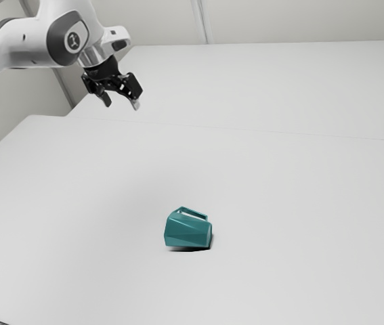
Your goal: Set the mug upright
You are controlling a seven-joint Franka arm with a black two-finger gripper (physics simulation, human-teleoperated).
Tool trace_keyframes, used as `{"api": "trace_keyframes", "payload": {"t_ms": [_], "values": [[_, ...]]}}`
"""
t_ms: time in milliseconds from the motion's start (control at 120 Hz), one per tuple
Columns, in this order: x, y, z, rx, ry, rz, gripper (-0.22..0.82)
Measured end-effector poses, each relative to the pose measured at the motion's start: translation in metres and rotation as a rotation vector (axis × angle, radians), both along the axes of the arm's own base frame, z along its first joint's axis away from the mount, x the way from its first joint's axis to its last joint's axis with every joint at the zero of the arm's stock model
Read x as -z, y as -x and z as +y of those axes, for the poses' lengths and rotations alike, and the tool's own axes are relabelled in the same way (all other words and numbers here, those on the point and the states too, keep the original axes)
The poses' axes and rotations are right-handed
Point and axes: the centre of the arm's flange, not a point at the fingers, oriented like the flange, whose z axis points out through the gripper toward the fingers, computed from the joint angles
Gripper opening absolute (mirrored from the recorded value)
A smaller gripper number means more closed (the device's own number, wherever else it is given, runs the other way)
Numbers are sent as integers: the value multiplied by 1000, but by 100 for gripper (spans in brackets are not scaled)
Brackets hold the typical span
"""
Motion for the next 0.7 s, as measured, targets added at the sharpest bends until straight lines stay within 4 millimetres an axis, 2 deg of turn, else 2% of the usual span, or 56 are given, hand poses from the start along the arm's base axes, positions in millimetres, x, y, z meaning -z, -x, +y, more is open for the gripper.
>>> {"api": "trace_keyframes", "payload": {"t_ms": [58,125,200,342,417,517,700], "values": [[5,5,0,4,18,8,60],[8,19,0,5,55,14,60],[22,56,-3,2,120,30,60],[74,98,-12,-41,263,58,60],[95,108,-13,-72,318,62,60],[111,120,-12,-123,391,51,60],[164,154,-11,-284,563,81,60]]}}
